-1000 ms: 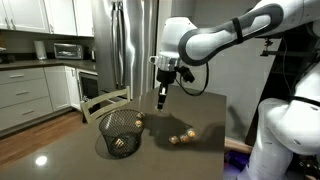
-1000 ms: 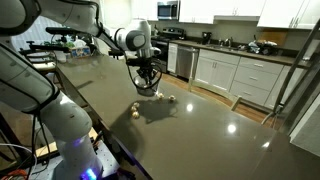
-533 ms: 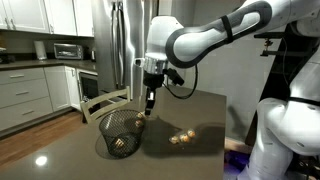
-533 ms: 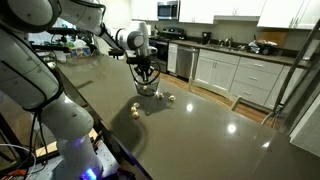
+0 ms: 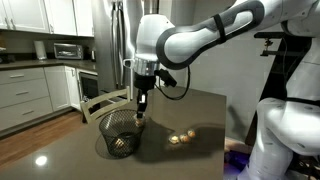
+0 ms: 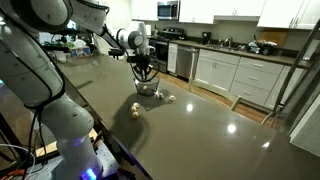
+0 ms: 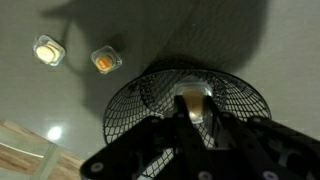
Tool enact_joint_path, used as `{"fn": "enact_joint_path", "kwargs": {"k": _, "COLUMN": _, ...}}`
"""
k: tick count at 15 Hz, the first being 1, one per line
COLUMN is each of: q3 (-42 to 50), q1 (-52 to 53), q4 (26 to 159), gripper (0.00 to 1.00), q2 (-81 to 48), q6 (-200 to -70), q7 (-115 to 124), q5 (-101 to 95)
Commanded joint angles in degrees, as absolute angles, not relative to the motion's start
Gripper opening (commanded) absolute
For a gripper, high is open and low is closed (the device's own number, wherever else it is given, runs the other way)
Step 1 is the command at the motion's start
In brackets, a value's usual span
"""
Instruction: Pick up the all candy from the table and put them in the black basket.
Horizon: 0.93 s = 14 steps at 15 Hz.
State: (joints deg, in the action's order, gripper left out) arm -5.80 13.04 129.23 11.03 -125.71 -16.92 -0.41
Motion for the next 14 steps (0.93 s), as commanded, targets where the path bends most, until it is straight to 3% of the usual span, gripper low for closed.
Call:
{"fn": "enact_joint_path", "kwargs": {"k": 1, "q3": -6.42, "q1": 12.69, "q4": 128.02, "gripper": 0.47, "q2": 10.29, "q6": -126.05, "q7": -19.66, "q5": 1.02}}
{"fn": "enact_joint_path", "kwargs": {"k": 9, "q3": -6.17, "q1": 11.88, "q4": 128.48, "gripper": 0.97, "q2": 12.29, "q6": -124.13, "q7": -19.04, "q5": 0.43}}
{"fn": "enact_joint_path", "kwargs": {"k": 14, "q3": -5.06, "q1": 9.43, "q4": 128.9, "gripper": 1.0, "q2": 12.22, "q6": -122.02, "q7": -16.95, "q5": -2.31}}
